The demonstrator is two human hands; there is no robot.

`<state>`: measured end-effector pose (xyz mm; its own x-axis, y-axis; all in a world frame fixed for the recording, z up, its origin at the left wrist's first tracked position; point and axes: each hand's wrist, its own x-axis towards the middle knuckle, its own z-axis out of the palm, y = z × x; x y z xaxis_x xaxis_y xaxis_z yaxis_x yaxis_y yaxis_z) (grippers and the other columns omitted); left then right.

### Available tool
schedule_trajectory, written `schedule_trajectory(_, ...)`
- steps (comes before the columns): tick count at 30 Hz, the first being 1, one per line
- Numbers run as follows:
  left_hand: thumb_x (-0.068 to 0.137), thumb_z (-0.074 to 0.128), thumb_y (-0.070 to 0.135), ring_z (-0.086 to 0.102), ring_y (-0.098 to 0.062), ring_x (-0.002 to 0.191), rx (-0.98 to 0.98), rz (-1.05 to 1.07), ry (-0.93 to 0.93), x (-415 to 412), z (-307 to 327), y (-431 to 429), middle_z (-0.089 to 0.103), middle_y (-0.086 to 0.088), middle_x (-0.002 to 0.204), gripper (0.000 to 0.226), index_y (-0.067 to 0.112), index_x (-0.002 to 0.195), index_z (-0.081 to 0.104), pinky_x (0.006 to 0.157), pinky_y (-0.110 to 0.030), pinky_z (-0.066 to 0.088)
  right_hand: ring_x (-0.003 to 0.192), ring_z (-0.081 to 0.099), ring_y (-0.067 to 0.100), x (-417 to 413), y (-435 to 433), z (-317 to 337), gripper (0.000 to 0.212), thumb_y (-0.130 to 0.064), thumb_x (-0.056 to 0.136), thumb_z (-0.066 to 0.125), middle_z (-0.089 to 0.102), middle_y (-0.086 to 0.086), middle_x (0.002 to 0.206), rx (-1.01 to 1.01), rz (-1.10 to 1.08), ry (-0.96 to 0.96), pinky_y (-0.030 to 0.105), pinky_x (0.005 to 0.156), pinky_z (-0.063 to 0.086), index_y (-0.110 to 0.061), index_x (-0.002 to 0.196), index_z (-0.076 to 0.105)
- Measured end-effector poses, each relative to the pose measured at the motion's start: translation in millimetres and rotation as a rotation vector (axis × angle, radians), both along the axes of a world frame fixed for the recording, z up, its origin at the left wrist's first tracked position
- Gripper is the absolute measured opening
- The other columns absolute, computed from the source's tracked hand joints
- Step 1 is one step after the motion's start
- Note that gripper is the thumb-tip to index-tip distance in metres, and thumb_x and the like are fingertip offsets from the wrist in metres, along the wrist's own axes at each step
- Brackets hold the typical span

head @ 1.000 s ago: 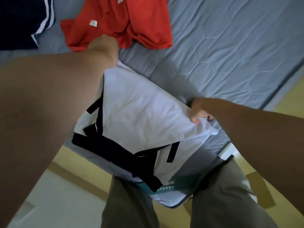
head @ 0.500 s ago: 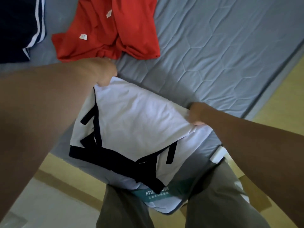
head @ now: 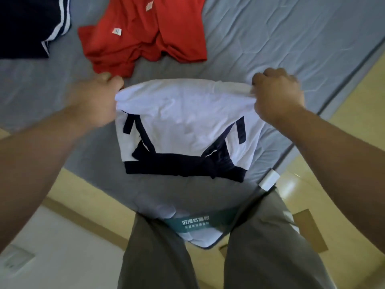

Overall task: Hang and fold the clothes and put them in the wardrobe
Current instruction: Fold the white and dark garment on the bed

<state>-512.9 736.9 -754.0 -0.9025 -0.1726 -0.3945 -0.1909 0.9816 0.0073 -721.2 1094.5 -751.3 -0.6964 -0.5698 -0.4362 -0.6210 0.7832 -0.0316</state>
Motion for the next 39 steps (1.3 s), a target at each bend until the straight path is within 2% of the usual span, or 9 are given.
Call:
schedule_trajectory(4,0.069,0.05,0.011,0.046,-0.033,0.062,0.062,-0.146,0.126,96,13,51,0.047,-0.021,0.082,0.017,0.002,0.083,0.056,0.048,-0.04,0.038,0.083,0.056,0.041,82,53,18,0.029,0.005,0.068,0.063,0.058,0.019,0.087,-0.068,0.09,-0.037,0.046,0.07,0.043,-0.003,0.095,0.058)
schedule_trajectory(12,0.051,0.077,-0.01,0.058,-0.04,0.076,0.087,-0.171,-0.217,186,-28,101,0.058,-0.025,0.094,0.045,-0.002,0.093,0.064,0.059,-0.046,0.048,0.107,0.054,0.03,201,104,-33,0.062,-0.02,0.076,0.077,0.055,0.009,0.123,0.276,0.27,-0.342,0.042,0.08,0.053,-0.018,0.129,0.045)
schedule_trajectory(18,0.086,0.065,0.025,0.045,-0.031,0.127,0.027,-0.269,-0.648,183,-48,113,0.036,-0.013,0.142,0.063,0.016,0.141,0.038,0.094,-0.039,0.042,0.123,0.046,0.03,205,90,-59,0.058,-0.022,0.083,0.065,0.046,0.009,0.132,0.45,0.309,-0.486,0.044,0.093,0.046,-0.019,0.135,0.039)
schedule_trajectory(20,0.088,0.062,0.027,0.055,-0.03,0.118,0.074,-0.181,-0.654,162,-46,112,0.048,-0.009,0.133,0.047,0.018,0.133,0.05,0.086,-0.037,0.047,0.128,0.048,0.027,188,73,-57,0.048,-0.026,0.087,0.058,0.051,0.005,0.134,0.488,0.242,-0.527,0.046,0.099,0.042,-0.024,0.134,0.047)
schedule_trajectory(23,0.073,0.066,0.007,0.059,-0.039,0.084,0.165,0.106,-0.142,128,-40,97,0.057,-0.017,0.098,0.025,0.007,0.097,0.06,0.064,-0.039,0.046,0.12,0.051,0.034,155,47,-53,0.043,-0.021,0.084,0.057,0.053,0.01,0.128,0.248,0.066,-0.282,0.048,0.095,0.045,-0.019,0.127,0.055)
schedule_trajectory(25,0.059,0.068,0.0,0.054,-0.041,0.088,0.134,0.137,0.063,105,-38,83,0.054,-0.021,0.1,0.04,0.005,0.098,0.057,0.07,-0.043,0.04,0.121,0.046,0.039,134,33,-52,0.059,-0.027,0.08,0.069,0.045,0.016,0.132,0.186,0.02,-0.159,0.052,0.098,0.042,-0.017,0.133,0.045)
schedule_trajectory(28,0.06,0.074,0.004,0.055,-0.04,0.107,0.218,0.139,-0.244,72,-50,64,0.057,-0.017,0.117,0.062,0.011,0.12,0.057,0.09,-0.044,0.043,0.134,0.041,0.04,104,21,-60,0.081,-0.04,0.083,0.074,0.037,0.012,0.149,0.326,0.011,-0.365,0.058,0.106,0.034,-0.027,0.149,0.029)
schedule_trajectory(31,0.064,0.085,0.018,0.06,-0.035,0.106,0.247,0.094,-0.584,52,-67,57,0.061,-0.011,0.119,0.063,0.017,0.122,0.058,0.084,-0.036,0.046,0.127,0.051,0.035,81,16,-70,0.086,-0.027,0.074,0.084,0.051,0.011,0.143,0.357,-0.012,-0.62,0.044,0.103,0.043,-0.021,0.147,0.038)
schedule_trajectory(39,0.076,0.075,0.025,0.065,-0.035,0.088,0.243,0.044,-0.457,71,-48,51,0.068,-0.011,0.098,0.024,0.017,0.095,0.064,0.067,-0.03,0.042,0.12,0.058,0.031,69,15,-52,0.062,-0.023,0.074,0.078,0.064,0.009,0.129,0.339,0.144,-0.69,0.027,0.09,0.042,-0.019,0.133,0.06)
